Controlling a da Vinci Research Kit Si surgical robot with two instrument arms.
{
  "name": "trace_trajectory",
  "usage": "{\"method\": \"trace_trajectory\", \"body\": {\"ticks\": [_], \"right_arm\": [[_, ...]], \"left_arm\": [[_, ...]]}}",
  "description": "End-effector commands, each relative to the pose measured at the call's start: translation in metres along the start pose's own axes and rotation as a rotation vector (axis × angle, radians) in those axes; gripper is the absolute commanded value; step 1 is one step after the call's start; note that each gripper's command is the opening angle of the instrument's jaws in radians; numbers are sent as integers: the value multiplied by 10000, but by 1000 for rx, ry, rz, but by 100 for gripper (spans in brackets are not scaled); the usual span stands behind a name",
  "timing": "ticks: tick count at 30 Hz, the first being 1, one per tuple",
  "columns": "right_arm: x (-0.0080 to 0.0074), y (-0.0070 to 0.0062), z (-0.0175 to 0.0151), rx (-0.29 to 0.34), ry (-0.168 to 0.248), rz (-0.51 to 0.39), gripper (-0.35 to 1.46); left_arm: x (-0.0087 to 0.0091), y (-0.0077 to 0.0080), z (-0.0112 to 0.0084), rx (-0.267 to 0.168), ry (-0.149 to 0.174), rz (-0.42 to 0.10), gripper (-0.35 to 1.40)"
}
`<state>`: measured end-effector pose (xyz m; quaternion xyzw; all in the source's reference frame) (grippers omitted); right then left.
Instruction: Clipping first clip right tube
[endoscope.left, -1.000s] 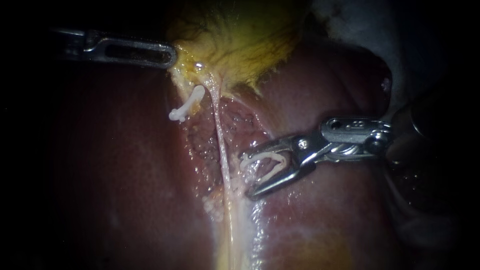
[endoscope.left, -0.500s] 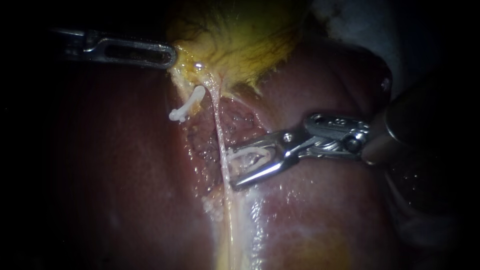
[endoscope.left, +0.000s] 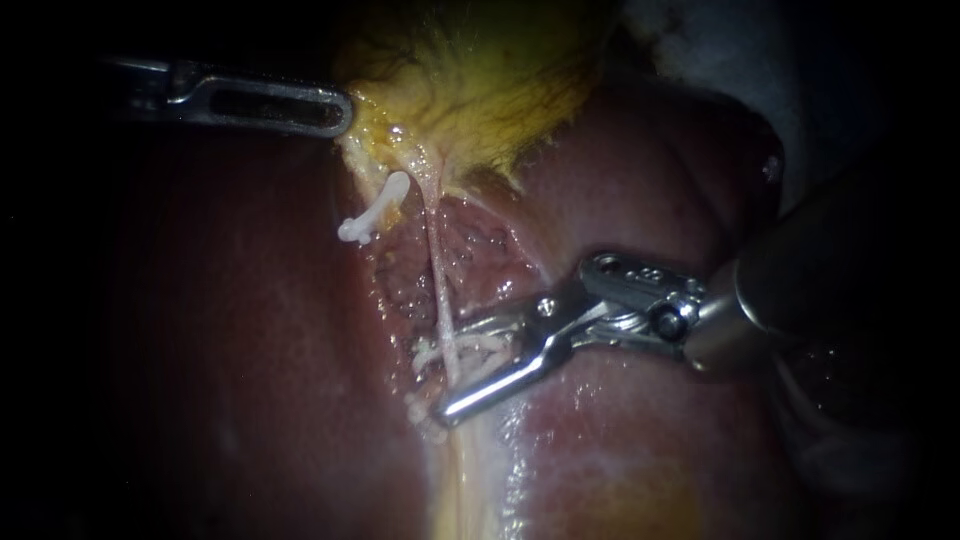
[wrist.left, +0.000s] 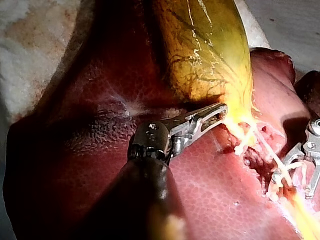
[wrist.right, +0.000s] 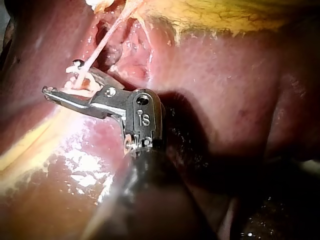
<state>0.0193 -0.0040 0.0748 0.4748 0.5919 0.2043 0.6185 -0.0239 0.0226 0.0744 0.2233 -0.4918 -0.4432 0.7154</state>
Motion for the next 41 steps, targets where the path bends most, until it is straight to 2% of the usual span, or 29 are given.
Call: {"method": "trace_trajectory", "body": {"ticks": [1, 5, 12, 23, 25, 33, 41], "right_arm": [[0, -3, 2, 10, -1, -1, 53], [0, -10, 12, 35, -13, -1, 51], [2, -14, 20, 44, -18, 0, 39], [5, -10, 13, 25, -9, 1, -15], [5, -10, 12, 18, -5, 1, -35], [6, -4, 8, -5, -36, 13, -35], [5, -5, 7, -5, -37, 18, -35]], "left_arm": [[0, 0, 0, 0, 0, 0, -35], [0, 0, 0, 0, 0, 0, -35], [0, 0, 0, 0, 0, 0, -35], [0, 0, 1, 0, 0, 0, -35], [0, 0, 1, 0, 0, 0, -35], [0, 0, 1, 0, 0, 0, -35], [0, 0, 0, 0, 0, 0, -35]]}}
